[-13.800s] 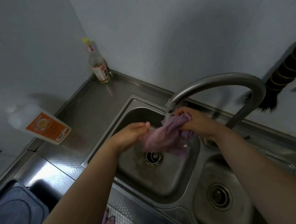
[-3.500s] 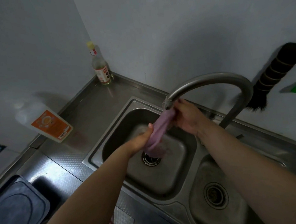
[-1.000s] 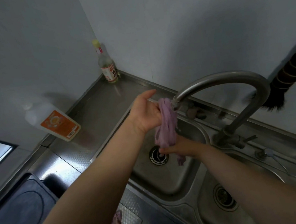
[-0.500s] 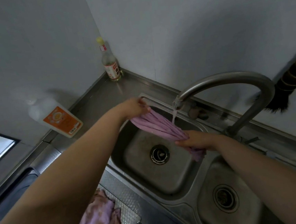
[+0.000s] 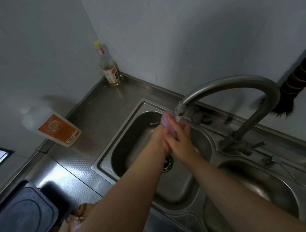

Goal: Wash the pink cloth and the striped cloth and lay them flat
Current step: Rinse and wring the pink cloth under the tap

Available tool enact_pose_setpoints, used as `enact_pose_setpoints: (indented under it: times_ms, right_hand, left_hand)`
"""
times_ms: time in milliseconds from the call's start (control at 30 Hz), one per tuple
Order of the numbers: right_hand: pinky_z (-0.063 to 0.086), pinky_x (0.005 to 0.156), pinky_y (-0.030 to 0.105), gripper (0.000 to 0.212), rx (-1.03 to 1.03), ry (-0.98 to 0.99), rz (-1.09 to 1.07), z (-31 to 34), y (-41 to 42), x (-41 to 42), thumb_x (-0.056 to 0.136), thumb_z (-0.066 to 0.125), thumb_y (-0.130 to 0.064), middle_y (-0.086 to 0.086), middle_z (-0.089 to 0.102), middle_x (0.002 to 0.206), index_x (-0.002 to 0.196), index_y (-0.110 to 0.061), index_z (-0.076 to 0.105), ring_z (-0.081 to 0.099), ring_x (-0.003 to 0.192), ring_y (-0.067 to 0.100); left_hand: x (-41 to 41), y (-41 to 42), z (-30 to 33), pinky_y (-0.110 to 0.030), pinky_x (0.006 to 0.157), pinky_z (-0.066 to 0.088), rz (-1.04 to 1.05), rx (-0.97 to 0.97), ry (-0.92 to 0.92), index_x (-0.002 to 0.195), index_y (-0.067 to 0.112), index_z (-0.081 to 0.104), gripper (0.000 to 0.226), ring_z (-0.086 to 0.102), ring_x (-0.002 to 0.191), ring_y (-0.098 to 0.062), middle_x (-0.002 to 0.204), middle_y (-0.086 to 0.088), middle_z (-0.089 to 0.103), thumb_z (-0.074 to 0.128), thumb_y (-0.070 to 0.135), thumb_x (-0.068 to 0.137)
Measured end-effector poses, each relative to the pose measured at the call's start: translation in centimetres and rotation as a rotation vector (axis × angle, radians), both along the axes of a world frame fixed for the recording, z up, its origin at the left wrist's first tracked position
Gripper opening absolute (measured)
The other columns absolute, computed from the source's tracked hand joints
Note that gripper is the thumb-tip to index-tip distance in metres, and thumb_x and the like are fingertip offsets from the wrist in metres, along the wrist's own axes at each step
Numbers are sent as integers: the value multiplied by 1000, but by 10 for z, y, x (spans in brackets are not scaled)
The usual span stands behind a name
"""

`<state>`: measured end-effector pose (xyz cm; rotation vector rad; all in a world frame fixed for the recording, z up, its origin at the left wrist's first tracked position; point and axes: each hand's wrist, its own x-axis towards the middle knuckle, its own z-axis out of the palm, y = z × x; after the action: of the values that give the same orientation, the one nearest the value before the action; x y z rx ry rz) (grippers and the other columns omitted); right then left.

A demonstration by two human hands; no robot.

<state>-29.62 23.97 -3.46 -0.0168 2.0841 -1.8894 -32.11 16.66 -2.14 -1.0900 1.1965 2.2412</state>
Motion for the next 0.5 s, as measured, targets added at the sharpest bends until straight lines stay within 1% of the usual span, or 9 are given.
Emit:
enact_pose_setpoints:
  times_ms: [67, 100, 200, 267, 333, 367, 400, 467, 500]
  right_hand:
    - [33, 105, 14, 43, 26, 49, 5, 1, 4, -9, 90, 51, -50, -7, 18, 154, 132, -42, 50, 34, 135, 6]
    - [36, 106, 22, 36, 52, 64, 5, 3, 5, -15, 90, 50, -50, -3, 24, 153, 124, -40, 57, 40, 131, 7]
    - [50, 86, 25, 30, 167, 78, -53, 13, 2, -31, 96, 48, -42, -1, 60, 103, 100, -17, 64, 61, 97, 10]
    - [54, 79, 32, 28, 138, 31, -123, 22, -3, -41, 97, 50, -32, 4, 64, 83, 81, -13, 63, 63, 78, 17]
    - [54, 67, 21, 24, 207, -9, -203, 21, -3, -56, 95, 53, -13, 14, 62, 77, 76, -2, 63, 57, 67, 22]
    - [47, 54, 9, 20, 261, -34, -223, 15, 0, -63, 95, 51, -7, 14, 58, 78, 86, 6, 63, 57, 69, 24]
    - [40, 44, 4, 20, 279, -78, -240, 12, 3, -69, 96, 49, -6, 12, 55, 80, 99, 10, 61, 59, 74, 26]
    - [40, 41, 5, 29, 253, -175, -202, 1, 4, -77, 99, 43, -12, 9, 56, 83, 112, 10, 56, 59, 72, 21]
    - [46, 46, 9, 32, 249, -203, -151, -2, 4, -78, 99, 42, -17, 12, 60, 86, 111, 7, 59, 57, 68, 18]
  left_hand:
    - [7, 10, 9, -12, 41, 48, -107, -2, 55, 84, 26, 51, 32, 53, 67, -5, 81, 7, 53, 29, 37, 104]
    - [10, 14, 12, -12, 40, 47, -135, -10, 108, 85, 23, 52, 32, 55, 63, -4, 77, 6, 54, 29, 35, 104]
    - [11, 17, 15, -16, 47, 50, -40, 31, 245, 102, 11, 57, 30, 64, 64, -10, 72, -3, 62, 34, 29, 104]
    - [10, 18, 16, -17, 44, 48, -65, -45, 272, 116, 3, 52, 27, 61, 52, -8, 60, -3, 61, 33, 19, 105]
    - [14, 18, 20, -14, 37, 42, -205, -241, 264, 127, -15, 45, 35, 53, 38, -6, 46, -1, 54, 32, 9, 104]
    - [18, 20, 25, -13, 44, 48, -249, -284, 259, 131, -19, 40, 40, 60, 47, -10, 55, -6, 59, 33, 9, 104]
    - [20, 22, 23, -16, 64, 55, -271, -294, 253, 135, -19, 37, 44, 69, 71, -21, 78, -16, 66, 33, 13, 105]
    - [23, 17, 19, -37, 103, 41, -354, -292, 207, 139, -11, 37, 51, 50, 121, -42, 129, -36, 50, 32, 27, 105]
    - [23, 9, 15, -46, 103, 40, -442, -350, 163, 138, -8, 41, 53, 49, 122, -46, 134, -36, 46, 34, 33, 105]
